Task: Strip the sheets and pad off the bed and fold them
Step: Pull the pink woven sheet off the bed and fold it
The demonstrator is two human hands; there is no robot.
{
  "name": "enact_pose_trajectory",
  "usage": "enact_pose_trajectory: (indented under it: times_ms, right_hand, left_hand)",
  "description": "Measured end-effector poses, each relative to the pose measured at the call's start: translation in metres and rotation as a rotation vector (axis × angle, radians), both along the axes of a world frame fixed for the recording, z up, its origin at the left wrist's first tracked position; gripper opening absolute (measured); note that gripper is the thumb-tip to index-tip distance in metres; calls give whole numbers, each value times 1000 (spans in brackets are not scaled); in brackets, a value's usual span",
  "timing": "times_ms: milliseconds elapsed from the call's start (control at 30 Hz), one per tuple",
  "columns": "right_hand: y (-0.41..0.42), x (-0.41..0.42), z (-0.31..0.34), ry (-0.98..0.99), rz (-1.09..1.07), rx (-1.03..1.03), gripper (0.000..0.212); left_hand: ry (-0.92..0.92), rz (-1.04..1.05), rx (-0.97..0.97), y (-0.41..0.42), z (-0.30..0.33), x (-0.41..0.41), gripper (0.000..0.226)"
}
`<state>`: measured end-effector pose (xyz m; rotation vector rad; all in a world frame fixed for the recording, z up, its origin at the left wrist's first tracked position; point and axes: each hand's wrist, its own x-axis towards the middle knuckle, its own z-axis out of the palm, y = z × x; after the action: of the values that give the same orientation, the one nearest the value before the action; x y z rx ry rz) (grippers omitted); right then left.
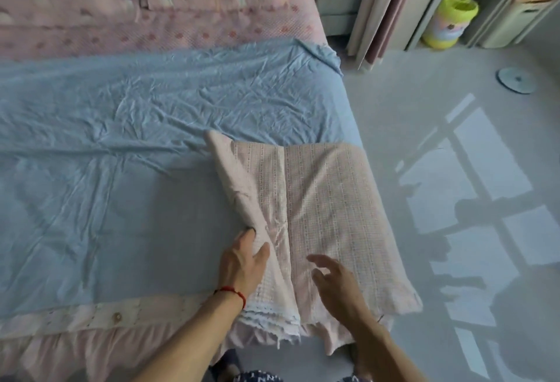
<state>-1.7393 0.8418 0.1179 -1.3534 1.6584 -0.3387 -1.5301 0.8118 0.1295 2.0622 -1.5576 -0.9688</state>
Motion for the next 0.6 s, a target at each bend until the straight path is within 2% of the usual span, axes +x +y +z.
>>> enact_pose_trajectory:
  times_ms: [67, 133, 200, 300, 367, 467, 567, 600]
  right_hand:
    - [-24, -30, 3, -190, -41, 7, 20]
    - [-46, -69, 13, -375, -71, 74, 33]
    - [-63, -100, 24, -525, -52, 196, 44]
    - [-96, -162, 28, -619, -35, 356, 45]
    - [-109, -194, 16, -582, -67, 420, 39]
    - [-113, -223, -26, -370, -46, 410, 32]
    - [-106, -237, -96, -202, -59, 410, 63]
    - [-102, -237, -118, -138, -38, 422, 61]
  left_hand:
    - [-27, -22, -71, -7, 5, -49, 21]
    - [-42, -1, -110, -9, 7, -103, 14]
    - [-22, 14, -145, -5, 7, -145, 17]
    - [99, -15, -48, -9, 2, -221, 18]
    - [172, -71, 106, -5, -8, -260, 27]
    - [50, -74, 268, 0, -41, -272, 35]
    - [-129, 0, 371, -15, -83, -233, 31]
    - [-193, 2, 396, -21, -100, -216, 35]
